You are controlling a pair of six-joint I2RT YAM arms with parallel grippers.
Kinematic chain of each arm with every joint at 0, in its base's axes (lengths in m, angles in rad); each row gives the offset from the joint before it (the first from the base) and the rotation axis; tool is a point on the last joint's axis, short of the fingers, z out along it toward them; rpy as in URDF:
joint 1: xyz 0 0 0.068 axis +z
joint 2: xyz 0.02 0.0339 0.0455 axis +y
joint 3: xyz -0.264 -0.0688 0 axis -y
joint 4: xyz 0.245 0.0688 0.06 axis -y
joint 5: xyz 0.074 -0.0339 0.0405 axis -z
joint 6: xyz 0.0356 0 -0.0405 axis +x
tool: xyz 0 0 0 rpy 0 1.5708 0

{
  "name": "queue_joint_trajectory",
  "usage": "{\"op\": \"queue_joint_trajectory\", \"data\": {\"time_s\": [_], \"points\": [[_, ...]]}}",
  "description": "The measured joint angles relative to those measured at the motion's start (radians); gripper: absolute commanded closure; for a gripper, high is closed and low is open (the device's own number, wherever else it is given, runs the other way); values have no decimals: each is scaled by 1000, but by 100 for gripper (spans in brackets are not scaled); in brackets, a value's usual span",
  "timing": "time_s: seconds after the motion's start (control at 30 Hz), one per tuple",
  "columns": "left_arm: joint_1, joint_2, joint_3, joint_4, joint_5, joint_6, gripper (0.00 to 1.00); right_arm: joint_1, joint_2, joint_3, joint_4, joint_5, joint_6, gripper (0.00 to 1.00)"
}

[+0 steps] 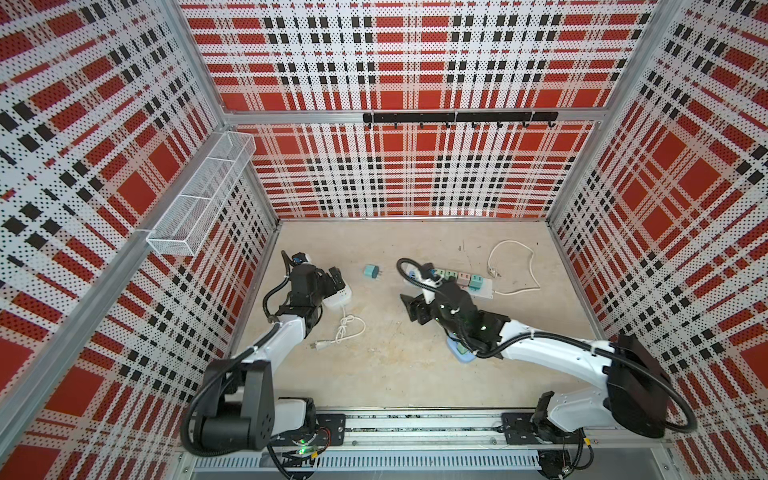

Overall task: Insert the plug
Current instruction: 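Move the left gripper toward the white socket while the right reaches the teal adapter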

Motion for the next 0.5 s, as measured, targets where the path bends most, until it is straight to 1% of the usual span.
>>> {"op": "queue_joint_trajectory", "data": {"time_s": [0.1, 0.23, 0.4, 0.5], "points": [[13, 131, 93, -8, 17, -15, 1, 32, 95, 44, 1, -35, -3, 29], [16, 262, 220, -23, 18, -18, 1, 37, 177, 94, -10, -54, -2, 30], [18, 382, 347, -56, 30, -16, 3, 30, 218, 135, -12, -63, -2, 29], [7, 429, 394, -82, 32, -11, 3, 14, 220, 140, -9, -94, -2, 29]]}}
